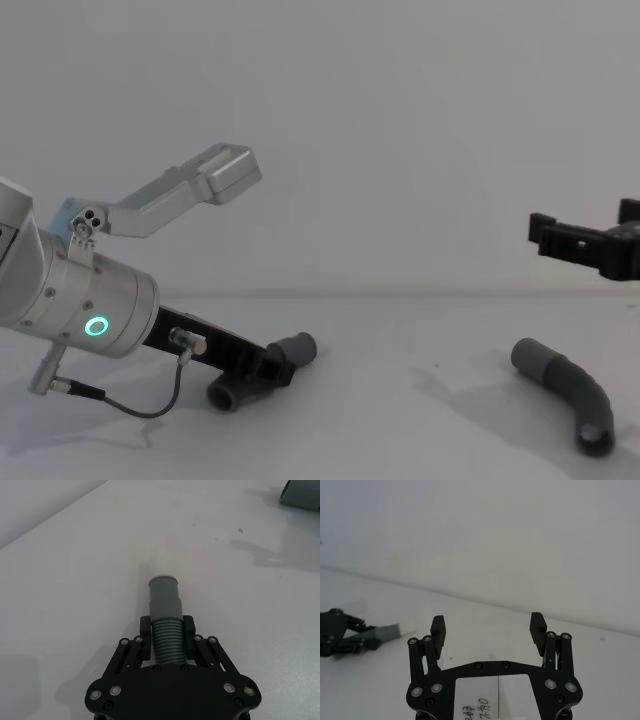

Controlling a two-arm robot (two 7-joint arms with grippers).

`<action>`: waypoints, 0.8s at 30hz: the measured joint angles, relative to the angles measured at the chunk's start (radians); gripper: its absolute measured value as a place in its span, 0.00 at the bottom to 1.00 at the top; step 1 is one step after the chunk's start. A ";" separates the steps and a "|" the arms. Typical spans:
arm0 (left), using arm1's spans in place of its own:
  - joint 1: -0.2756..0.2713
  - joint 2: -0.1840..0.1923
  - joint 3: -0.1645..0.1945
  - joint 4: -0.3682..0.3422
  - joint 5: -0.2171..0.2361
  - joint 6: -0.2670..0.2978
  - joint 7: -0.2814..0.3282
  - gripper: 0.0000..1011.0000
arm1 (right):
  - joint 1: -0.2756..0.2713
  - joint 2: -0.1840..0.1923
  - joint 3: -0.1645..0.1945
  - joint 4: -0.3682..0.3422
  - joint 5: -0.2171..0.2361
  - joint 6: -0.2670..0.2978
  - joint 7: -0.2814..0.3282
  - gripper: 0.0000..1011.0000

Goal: Use both hands to pick up one end of the pipe from the table, align the ends, and insert them.

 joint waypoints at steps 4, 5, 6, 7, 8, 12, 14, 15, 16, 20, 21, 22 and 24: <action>0.000 0.000 0.000 0.000 0.000 0.000 0.000 0.35 | 0.021 0.013 -0.009 0.006 0.006 0.039 0.031 0.99; 0.000 0.000 0.000 0.000 0.000 0.000 0.000 0.35 | 0.029 0.017 -0.013 0.008 0.009 0.055 0.041 0.99; 0.000 0.000 0.000 0.000 0.001 0.001 0.000 0.35 | 0.033 0.020 -0.014 0.010 0.011 0.068 0.047 0.99; 0.000 0.000 0.000 0.000 0.001 0.001 0.001 0.35 | 0.037 0.022 -0.015 0.011 0.012 0.077 0.052 0.99; 0.000 0.000 0.000 0.000 0.001 0.001 0.001 0.34 | 0.045 0.025 -0.017 0.014 0.015 0.096 0.060 0.99; 0.000 0.000 0.000 0.000 0.001 0.001 0.001 0.34 | 0.063 0.032 -0.019 0.023 0.021 0.145 0.074 0.99; 0.000 0.000 0.000 0.000 0.001 0.001 0.001 0.34 | 0.068 0.033 -0.019 0.025 0.023 0.165 0.077 0.99; 0.000 0.000 0.000 0.000 0.001 0.001 0.001 0.34 | 0.072 0.034 -0.017 0.028 0.025 0.182 0.079 0.99; 0.000 0.000 0.000 0.000 0.001 0.001 0.001 0.34 | 0.075 0.034 -0.015 0.030 0.027 0.190 0.079 0.99; 0.000 0.000 0.000 0.000 0.001 0.001 0.001 0.34 | 0.082 0.032 -0.006 0.036 0.034 0.234 0.078 0.99; 0.000 0.000 0.000 0.000 0.001 0.001 0.001 0.34 | 0.082 0.032 -0.004 0.037 0.035 0.239 0.078 0.99; 0.000 0.000 0.000 0.000 0.001 0.001 0.001 0.34 | 0.083 0.031 -0.002 0.038 0.036 0.244 0.077 0.99; 0.000 0.000 0.000 0.000 0.001 0.001 0.001 0.34 | 0.084 0.030 0.001 0.039 0.039 0.256 0.076 0.99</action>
